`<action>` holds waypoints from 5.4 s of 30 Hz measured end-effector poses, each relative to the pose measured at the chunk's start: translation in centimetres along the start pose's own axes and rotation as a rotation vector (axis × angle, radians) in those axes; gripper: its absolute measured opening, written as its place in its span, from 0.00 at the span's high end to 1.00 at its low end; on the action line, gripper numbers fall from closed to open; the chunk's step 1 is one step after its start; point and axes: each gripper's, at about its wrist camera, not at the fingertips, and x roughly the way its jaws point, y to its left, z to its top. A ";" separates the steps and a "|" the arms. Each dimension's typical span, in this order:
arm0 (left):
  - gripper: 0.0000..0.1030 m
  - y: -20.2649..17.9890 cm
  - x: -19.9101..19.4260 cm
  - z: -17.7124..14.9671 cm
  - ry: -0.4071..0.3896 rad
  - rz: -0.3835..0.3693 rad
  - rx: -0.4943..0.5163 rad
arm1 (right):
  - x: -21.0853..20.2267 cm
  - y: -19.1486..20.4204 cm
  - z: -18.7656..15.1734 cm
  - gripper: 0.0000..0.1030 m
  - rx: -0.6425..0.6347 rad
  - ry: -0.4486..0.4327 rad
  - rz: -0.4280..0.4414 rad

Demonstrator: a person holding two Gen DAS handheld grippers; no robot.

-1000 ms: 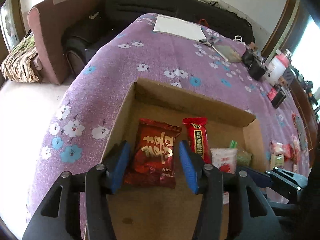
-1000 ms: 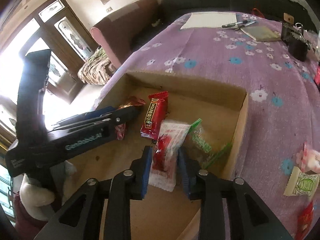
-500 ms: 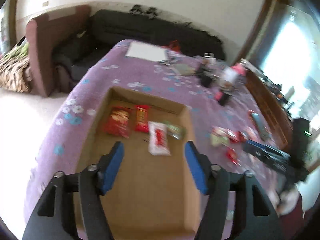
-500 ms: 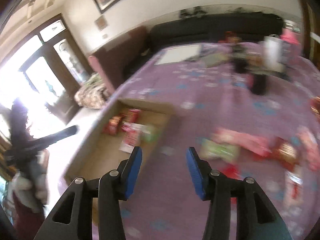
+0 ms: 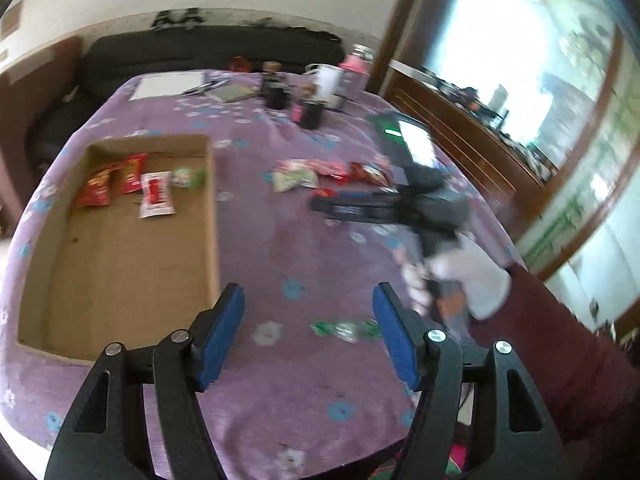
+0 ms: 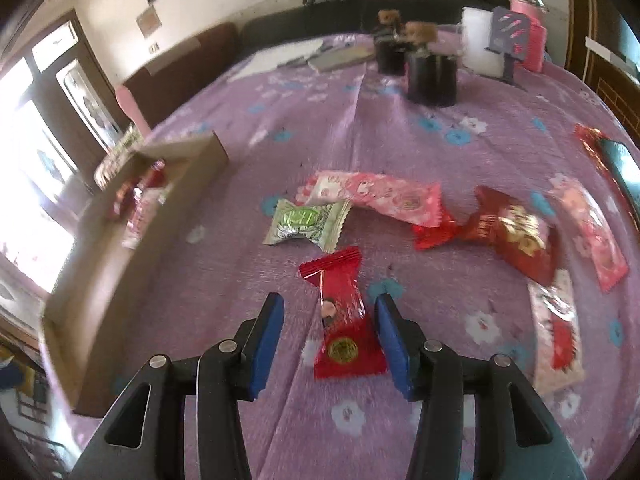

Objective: Organize snacks
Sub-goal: 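Grasp the red round-logo packet with the right tool, then grasp the clear green candy wrapper with the left tool, then drop the green candy and red packet into the box by opening both tools, then grasp the pink cartoon candy bar with the right tool while the left grasps the green pastry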

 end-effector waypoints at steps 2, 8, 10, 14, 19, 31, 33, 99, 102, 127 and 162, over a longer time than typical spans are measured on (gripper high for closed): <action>0.36 -1.2 0.6 -0.4 0.009 -0.013 0.045 | 0.2 0.3 -0.1 0.80 -0.026 0.003 -0.027; 0.36 -4.6 3.8 -1.9 0.054 -0.017 0.201 | -1.8 -1.4 -2.1 0.82 -0.005 0.045 -0.009; 0.36 -5.6 5.0 -2.4 0.067 0.000 0.266 | -3.1 -2.4 -3.4 0.82 0.013 0.054 0.019; 0.36 -6.3 7.3 -2.8 0.111 0.015 0.369 | -5.6 -4.6 -6.0 0.82 0.060 0.075 0.082; 0.36 -6.5 10.0 -3.2 0.180 0.021 0.433 | -7.6 -6.4 -8.2 0.81 0.093 0.077 0.108; 0.64 -8.2 10.1 -4.7 0.226 0.020 0.435 | -8.1 -7.4 -9.0 0.80 0.123 0.040 0.124; 0.62 -8.5 10.2 -4.7 0.214 0.034 0.435 | -8.1 -7.5 -9.1 0.80 0.131 0.037 0.125; 0.48 18.3 -0.6 5.1 -0.091 0.225 -0.379 | -2.2 13.3 4.0 0.64 -0.041 -0.045 0.370; 0.46 15.5 -1.5 4.5 -0.101 0.167 -0.349 | -3.3 7.8 4.8 0.63 0.031 -0.089 0.248; 0.46 5.8 1.2 3.6 -0.039 0.039 -0.232 | -4.8 -2.7 -3.1 0.71 0.106 0.129 0.088; 0.82 0.2 15.6 7.3 0.164 0.183 -0.046 | -6.4 -5.1 -6.9 0.75 0.069 -0.023 -0.024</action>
